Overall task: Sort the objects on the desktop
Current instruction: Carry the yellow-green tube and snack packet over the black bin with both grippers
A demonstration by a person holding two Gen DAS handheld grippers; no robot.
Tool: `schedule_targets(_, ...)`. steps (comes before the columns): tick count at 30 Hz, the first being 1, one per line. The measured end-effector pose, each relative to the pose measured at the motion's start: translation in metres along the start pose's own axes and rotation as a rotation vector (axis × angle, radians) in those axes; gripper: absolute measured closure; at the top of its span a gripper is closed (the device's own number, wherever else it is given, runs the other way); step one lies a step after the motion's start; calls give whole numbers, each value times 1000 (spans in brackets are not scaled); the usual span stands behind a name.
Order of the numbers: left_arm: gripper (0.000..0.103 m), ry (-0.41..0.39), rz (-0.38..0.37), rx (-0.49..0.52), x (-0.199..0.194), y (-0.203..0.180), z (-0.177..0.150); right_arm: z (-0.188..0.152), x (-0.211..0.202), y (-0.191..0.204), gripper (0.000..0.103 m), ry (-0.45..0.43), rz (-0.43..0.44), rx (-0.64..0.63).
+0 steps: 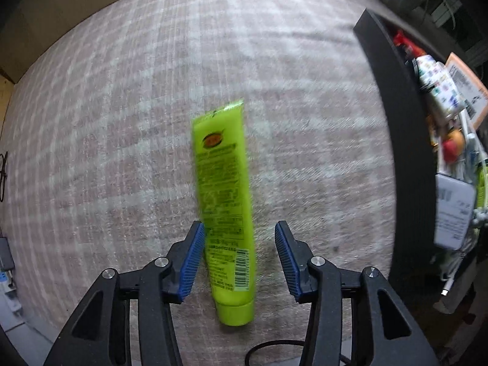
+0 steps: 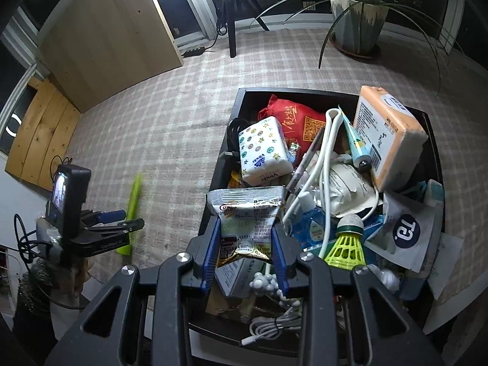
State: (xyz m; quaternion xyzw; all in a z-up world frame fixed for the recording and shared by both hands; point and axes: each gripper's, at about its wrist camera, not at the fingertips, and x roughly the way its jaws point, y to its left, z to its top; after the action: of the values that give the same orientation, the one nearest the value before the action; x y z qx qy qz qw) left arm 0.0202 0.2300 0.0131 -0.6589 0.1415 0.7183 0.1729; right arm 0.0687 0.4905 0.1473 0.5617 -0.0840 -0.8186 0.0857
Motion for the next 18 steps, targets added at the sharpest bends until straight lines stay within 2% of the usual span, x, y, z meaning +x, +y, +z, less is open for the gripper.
schedule_targets(2, 68, -12, 3, -2, 3, 0, -2, 0, 1, -5, 72, 0, 1, 4)
schedule_targets(6, 76, -42, 8, -16, 3, 1, -8, -1, 0, -13, 72, -1, 2, 11)
schedule_targets(7, 96, -44, 7, -23, 3, 3, -8, -1, -1, -15, 72, -2, 2, 13)
schedule_targets(13, 95, -75, -9, -59, -8, 6, -11, 0, -8, -33, 72, -13, -2, 39)
schedule_targets(18, 96, -118, -78, -75, -32, -1, -7, 0, -20, -47, 72, -33, -14, 55)
